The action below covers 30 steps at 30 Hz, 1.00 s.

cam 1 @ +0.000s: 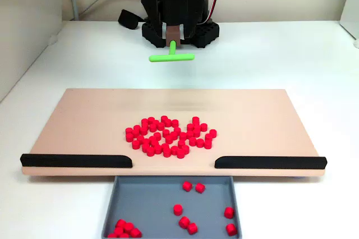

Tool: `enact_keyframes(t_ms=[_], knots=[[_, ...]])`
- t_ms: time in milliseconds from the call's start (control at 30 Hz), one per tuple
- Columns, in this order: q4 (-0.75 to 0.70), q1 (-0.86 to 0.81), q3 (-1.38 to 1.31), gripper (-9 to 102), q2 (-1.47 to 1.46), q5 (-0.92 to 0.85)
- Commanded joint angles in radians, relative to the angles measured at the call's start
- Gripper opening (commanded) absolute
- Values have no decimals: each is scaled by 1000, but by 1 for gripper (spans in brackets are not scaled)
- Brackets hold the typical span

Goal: Push granules from left to the grey container

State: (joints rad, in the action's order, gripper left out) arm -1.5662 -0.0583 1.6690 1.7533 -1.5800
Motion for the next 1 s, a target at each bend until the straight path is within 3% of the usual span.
enact_keyframes(t_ms=[0,967], knots=[[-3,8,-5,0,38,-8],[2,3,-5,0,35,-34]])
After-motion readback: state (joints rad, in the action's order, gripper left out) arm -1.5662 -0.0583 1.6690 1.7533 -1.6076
